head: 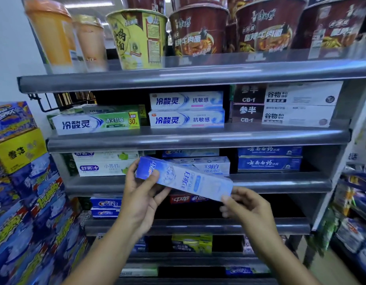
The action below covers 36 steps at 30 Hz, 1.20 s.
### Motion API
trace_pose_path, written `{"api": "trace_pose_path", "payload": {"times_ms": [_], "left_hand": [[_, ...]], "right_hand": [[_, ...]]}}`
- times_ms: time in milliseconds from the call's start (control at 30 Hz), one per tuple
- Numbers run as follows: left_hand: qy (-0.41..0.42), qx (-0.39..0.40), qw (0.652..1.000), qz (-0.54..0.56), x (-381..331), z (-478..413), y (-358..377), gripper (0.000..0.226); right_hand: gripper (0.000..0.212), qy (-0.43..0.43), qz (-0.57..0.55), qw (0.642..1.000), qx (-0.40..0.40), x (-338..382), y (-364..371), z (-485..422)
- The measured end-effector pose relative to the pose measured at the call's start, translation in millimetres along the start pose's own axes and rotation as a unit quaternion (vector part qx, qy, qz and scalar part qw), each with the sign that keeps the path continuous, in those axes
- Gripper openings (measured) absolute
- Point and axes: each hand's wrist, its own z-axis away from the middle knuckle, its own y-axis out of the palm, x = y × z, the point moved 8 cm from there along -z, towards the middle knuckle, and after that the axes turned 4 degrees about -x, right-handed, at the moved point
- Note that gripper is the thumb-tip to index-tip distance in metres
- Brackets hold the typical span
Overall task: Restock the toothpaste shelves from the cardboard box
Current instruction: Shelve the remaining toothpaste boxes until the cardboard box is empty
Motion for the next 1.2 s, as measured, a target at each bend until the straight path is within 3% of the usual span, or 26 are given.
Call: {"api": "trace_pose_path", "payload": {"times_ms": [100, 167, 367, 567, 667, 733, 800, 1033, 1200], "left_hand": [[-0.006, -0.014, 1.0, 0.016, 12, -4, -2, 0.055], [0.019, -0.041, 0.998, -0.047, 10, -8, -9, 0.049], [0.194, -0.068, 0.943, -0.263, -26, -28, -2, 0.041], [0.187, -0.089, 0.905, -0.371, -23, -54, -9, 0.039], [0.216, -0.112, 0.853, -0.461, -31, -60, -10, 0.029], [0.218, -0.121, 0.817, -0.52, -35, -64, -11, 0.04], [0.205, -0.121, 0.801, -0.55, -34, -67, -14, 0.05], [0.189, -0.13, 0.769, -0.597, -37, -78, -12, 0.04], [0.187, -0.142, 0.715, -0.659, -40, -91, 4, 0.038]], "right_hand": [[0.03, -0.048, -0.025, 0.997, -0.056, 16, -3, -13], [0.025, -0.065, -0.018, 0.995, -0.071, 24, -4, -22], [0.021, -0.113, 0.027, 0.989, -0.091, 36, 0, -54], [0.023, -0.137, 0.109, 0.977, -0.123, 35, -2, -79], [0.035, -0.126, 0.206, 0.958, -0.154, 35, -3, -89], [0.041, -0.115, 0.27, 0.944, -0.149, 34, 1, -94], [0.038, -0.106, 0.29, 0.941, -0.136, 31, 3, -97], [0.016, -0.087, 0.351, 0.919, -0.155, 39, 6, -104], [0.023, -0.041, 0.394, 0.9, -0.183, 45, 19, -121]]}}
